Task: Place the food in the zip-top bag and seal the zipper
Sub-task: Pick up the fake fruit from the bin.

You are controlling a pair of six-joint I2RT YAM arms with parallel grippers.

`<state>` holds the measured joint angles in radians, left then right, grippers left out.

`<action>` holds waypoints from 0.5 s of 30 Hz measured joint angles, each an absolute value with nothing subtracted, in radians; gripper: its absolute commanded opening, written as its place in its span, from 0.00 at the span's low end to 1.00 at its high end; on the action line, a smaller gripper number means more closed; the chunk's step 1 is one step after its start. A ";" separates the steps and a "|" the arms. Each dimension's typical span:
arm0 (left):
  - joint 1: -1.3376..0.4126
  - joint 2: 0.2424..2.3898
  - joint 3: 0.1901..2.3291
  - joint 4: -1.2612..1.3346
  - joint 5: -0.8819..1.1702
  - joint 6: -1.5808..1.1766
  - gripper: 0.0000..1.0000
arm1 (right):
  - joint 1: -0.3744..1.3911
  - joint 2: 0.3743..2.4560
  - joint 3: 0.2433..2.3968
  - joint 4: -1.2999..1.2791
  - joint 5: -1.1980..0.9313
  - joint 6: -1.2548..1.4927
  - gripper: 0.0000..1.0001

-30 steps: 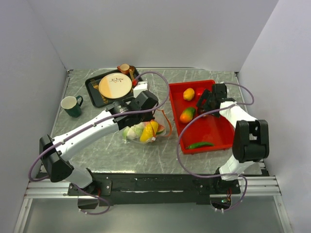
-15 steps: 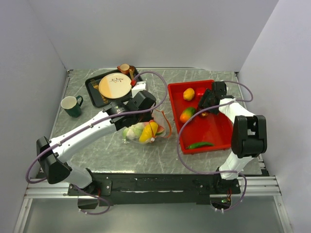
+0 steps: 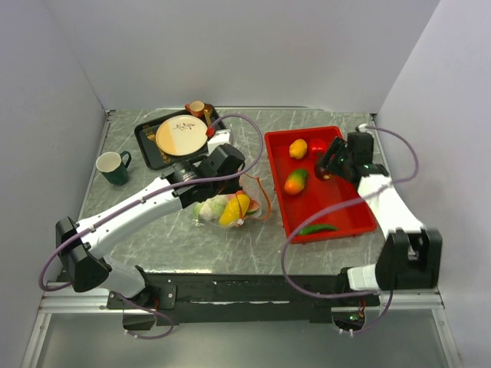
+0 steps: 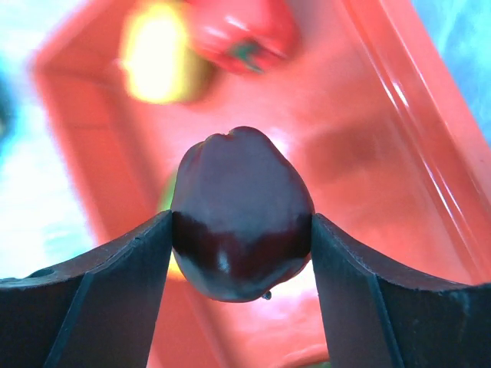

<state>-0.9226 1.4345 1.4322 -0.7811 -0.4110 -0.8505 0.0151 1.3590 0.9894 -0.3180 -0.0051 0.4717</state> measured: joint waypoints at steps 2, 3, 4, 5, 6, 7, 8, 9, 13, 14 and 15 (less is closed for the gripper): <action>-0.921 1.435 1.432 -0.776 -0.406 -0.850 0.01 | 0.015 1.240 0.979 -0.313 -0.059 0.473 0.27; -0.921 1.435 1.432 -0.775 -0.405 -0.850 0.01 | 0.017 1.203 0.977 -0.310 -0.086 0.474 0.27; -0.921 1.435 1.432 -0.774 -0.403 -0.850 0.01 | 0.026 1.163 0.973 -0.306 -0.118 0.477 0.27; -0.921 1.435 1.432 -0.774 -0.402 -0.850 0.01 | 0.036 1.134 0.969 -0.304 -0.145 0.480 0.27; -0.921 1.435 1.432 -0.773 -0.399 -0.850 0.01 | 0.059 1.105 0.955 -0.294 -0.180 0.487 0.27; -0.921 1.435 1.432 -0.772 -0.397 -0.850 0.01 | 0.081 1.089 0.942 -0.291 -0.206 0.493 0.27; -0.921 1.435 1.432 -0.770 -0.395 -0.850 0.01 | 0.118 1.069 0.925 -0.290 -0.231 0.506 0.27; -0.921 1.435 1.432 -0.768 -0.394 -0.850 0.01 | 0.150 1.060 0.908 -0.290 -0.255 0.514 0.27; -0.921 1.436 1.432 -0.767 -0.389 -0.849 0.01 | 0.312 1.035 0.830 -0.276 -0.371 0.580 0.27; -0.921 1.436 1.432 -0.767 -0.389 -0.850 0.01 | 0.328 1.035 0.826 -0.276 -0.386 0.586 0.26; -0.921 1.438 1.432 -0.766 -0.389 -0.850 0.01 | 0.353 1.035 0.822 -0.276 -0.393 0.596 0.26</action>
<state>-0.9215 1.4376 1.4322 -0.7662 -0.3885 -0.8497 0.3527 1.0351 0.8223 -0.2760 -0.3935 0.5964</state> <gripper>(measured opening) 0.021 0.741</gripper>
